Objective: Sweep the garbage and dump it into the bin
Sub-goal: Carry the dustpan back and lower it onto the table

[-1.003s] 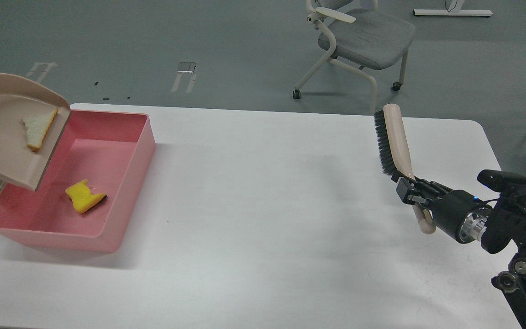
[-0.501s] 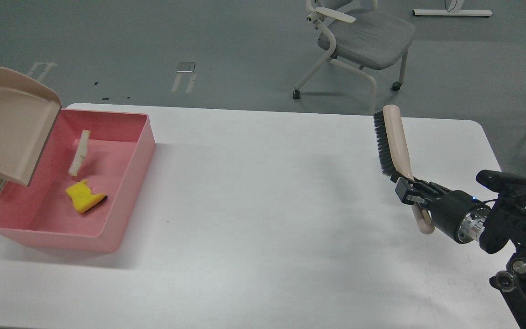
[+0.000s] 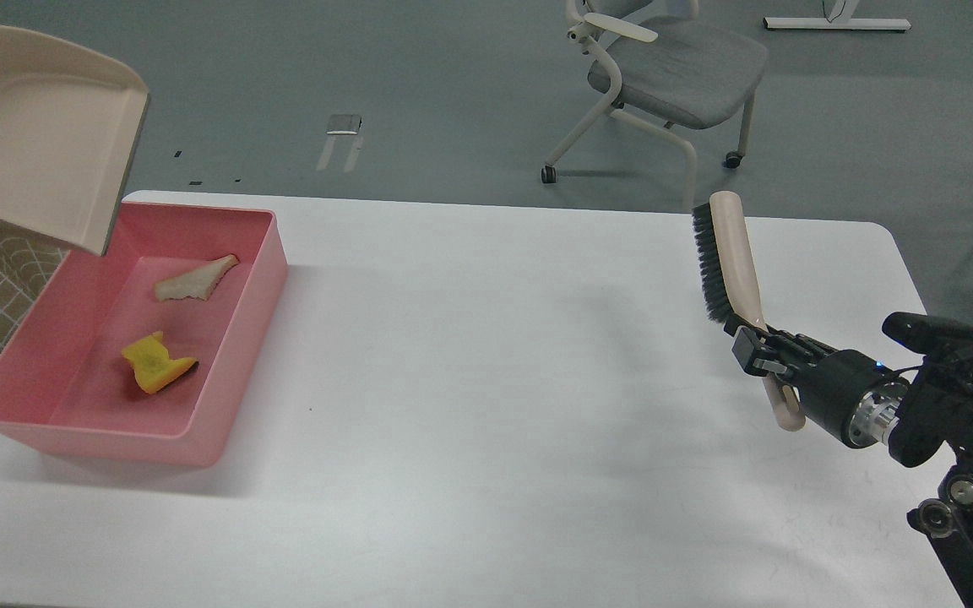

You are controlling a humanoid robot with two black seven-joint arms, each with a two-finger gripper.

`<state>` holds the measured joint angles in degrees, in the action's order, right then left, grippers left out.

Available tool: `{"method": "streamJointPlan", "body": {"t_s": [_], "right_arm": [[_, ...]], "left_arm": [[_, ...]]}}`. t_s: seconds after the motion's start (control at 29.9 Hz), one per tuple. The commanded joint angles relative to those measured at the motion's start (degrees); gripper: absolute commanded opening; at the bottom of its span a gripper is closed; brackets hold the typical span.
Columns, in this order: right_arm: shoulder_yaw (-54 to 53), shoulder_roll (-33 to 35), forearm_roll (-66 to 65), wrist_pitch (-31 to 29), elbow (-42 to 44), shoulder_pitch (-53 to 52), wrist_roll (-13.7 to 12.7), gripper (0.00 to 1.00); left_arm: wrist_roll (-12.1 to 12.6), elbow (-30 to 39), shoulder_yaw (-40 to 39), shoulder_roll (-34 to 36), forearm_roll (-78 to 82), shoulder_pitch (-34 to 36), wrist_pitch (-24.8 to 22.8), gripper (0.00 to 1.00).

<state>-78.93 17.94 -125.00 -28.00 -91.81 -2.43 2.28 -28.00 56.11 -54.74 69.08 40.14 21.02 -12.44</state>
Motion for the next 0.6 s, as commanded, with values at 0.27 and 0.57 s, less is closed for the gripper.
{"method": "streamJointPlan", "body": {"t_s": [0.27,0.57], "right_arm": [[0.0,0.16,0.0,0.0,-0.03,-0.21,0.0,0.21],[0.09,0.43,0.0,0.0,-0.3,0.23,0.0,0.21]], "left_arm": [[3.29,10.59,0.87,-11.93,-1.56,0.25,5.48,0.0],[7.08,14.91,9.03,-20.82,-0.24,-0.46,14.62,0.0]]}}
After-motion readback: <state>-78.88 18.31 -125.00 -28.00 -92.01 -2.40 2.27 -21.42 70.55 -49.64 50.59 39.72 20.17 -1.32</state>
